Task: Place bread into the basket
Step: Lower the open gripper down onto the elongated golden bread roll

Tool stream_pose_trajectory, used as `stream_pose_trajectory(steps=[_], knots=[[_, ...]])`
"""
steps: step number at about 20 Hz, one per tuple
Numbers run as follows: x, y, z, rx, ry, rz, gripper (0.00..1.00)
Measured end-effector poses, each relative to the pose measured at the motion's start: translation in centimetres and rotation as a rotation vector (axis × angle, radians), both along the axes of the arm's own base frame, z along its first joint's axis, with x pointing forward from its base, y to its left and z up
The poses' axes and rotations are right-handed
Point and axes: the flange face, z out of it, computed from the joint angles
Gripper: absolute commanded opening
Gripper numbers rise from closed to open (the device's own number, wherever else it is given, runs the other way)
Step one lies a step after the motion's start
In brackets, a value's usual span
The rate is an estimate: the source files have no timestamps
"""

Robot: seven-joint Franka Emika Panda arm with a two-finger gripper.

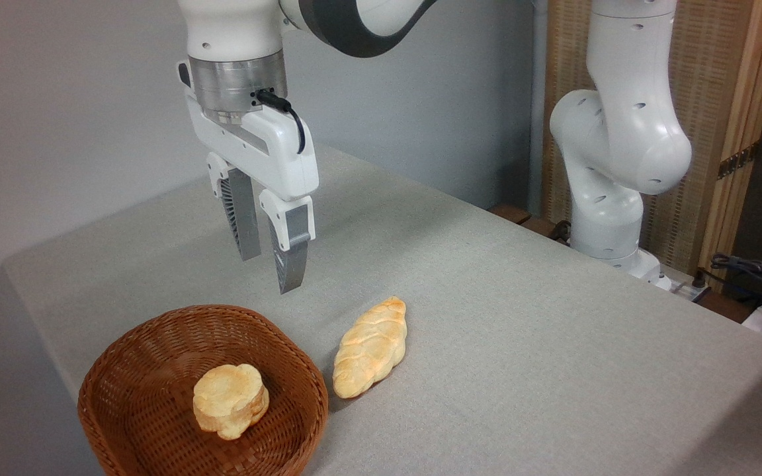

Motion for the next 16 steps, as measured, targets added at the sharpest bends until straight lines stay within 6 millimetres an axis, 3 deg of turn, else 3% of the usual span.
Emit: stream_pose_trajectory(steps=[12,16], knots=[[-0.5,-0.2,-1.4,0.004,0.070,-0.003,1.00],[-1.1,0.8,-3.6,0.009,0.130,0.013,1.00]])
